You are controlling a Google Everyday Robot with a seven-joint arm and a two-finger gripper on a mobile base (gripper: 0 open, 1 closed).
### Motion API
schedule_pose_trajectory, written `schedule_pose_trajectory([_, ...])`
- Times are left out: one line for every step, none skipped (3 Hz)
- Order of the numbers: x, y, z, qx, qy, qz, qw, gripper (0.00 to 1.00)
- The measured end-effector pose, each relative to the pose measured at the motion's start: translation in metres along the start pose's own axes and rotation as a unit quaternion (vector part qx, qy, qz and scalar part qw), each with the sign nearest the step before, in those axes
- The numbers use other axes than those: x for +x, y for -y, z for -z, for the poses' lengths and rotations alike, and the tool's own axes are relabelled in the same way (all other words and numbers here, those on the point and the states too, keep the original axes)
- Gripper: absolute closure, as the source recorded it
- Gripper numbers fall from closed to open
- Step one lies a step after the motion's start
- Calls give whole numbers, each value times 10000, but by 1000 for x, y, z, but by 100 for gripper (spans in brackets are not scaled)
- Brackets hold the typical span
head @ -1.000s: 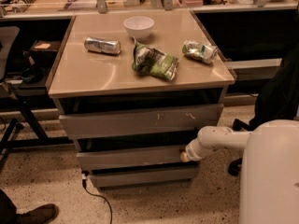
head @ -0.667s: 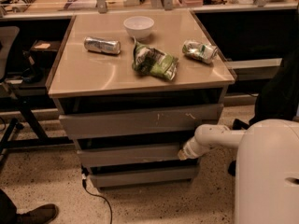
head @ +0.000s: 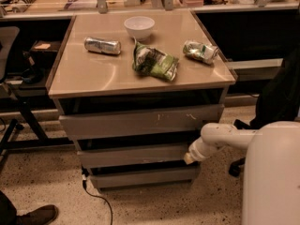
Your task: Close middle drawer
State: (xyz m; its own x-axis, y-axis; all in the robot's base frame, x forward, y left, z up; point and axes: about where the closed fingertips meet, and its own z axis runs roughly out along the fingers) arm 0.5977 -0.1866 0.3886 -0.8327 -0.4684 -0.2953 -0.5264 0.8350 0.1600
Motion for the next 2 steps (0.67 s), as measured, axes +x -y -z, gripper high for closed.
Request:
schedule_pose_trajectory([89, 21, 76, 123, -835, -478, 9953, 100])
schedule_pose_trajectory([97, 11, 111, 135, -1054, -410, 9935, 82])
